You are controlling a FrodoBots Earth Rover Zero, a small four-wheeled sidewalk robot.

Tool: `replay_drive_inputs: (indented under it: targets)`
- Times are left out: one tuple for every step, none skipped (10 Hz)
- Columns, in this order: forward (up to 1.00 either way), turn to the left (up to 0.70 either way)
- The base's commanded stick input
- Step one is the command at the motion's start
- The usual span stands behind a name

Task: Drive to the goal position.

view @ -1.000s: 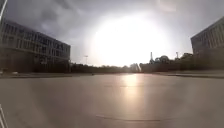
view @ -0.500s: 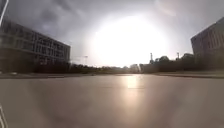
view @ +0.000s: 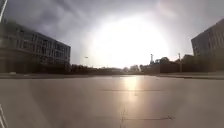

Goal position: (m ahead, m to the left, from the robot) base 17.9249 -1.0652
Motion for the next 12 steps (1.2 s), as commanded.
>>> replay_drive_inputs:
  targets:
    - [0.70,-0.19]
    - [0.70,-0.25]
    - [0.70,-0.31]
    - [0.70,-0.35]
    - [0.70,-0.35]
    - [0.70,-0.35]
    - [0.70,-0.35]
    - [0.70,-0.35]
    - [0.70,-0.35]
    - [0.70,-0.27]
    - [0.70,-0.16]
    - [0.70,-0.06]
